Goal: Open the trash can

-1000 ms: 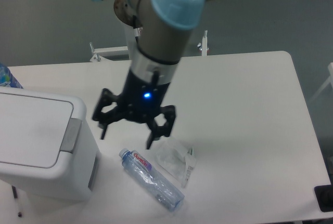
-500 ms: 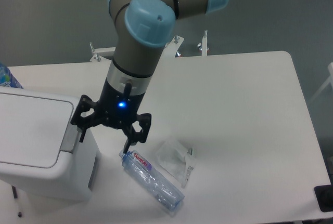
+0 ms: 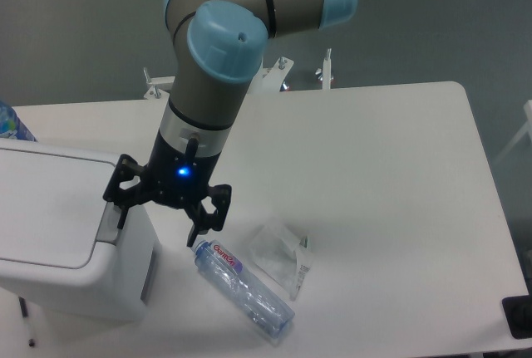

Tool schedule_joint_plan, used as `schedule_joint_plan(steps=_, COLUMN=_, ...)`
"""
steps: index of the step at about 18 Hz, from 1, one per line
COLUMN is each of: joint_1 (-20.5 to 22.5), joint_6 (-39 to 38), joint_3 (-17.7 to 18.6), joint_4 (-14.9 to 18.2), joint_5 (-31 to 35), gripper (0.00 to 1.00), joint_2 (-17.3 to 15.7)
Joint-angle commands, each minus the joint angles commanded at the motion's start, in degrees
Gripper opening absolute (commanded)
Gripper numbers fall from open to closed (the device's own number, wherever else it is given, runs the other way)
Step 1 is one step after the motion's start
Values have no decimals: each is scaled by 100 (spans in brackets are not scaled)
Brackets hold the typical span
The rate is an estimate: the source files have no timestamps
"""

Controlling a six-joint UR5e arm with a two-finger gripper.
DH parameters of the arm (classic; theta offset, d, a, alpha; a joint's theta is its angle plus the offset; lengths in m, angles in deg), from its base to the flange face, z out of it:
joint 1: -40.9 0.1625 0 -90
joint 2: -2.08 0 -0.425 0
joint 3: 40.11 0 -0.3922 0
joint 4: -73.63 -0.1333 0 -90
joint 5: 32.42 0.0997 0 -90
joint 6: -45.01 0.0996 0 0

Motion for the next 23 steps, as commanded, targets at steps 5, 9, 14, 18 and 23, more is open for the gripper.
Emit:
schedule_joint_plan(steps=5, joint_1=0, joint_6=9, joint_3=35, joint_4=0, joint_5=9, gripper=100, joint_2=0)
schedule_joint_plan(steps=9, joint_1=0, joint_6=9, joint_3=27, joint_4=0, joint_5=9, gripper=100, joint_2=0)
schedule_joint_plan(steps=14, joint_1=17, joint_6=70, joint_3=-35, joint_4=-44, joint_5=9, gripper=100, joint_2=-9)
schedule_joint_plan(steps=18, joint_1=228, joint_6=79, joint_3=-44, joint_4=-587, joint_5=35, gripper=100, joint_2=-9)
schedule_joint_plan(steps=23, joint_1=912, joint_6=306, joint_3=-17, joint_4=-949, joint_5=35, gripper=100, joint_2=-17)
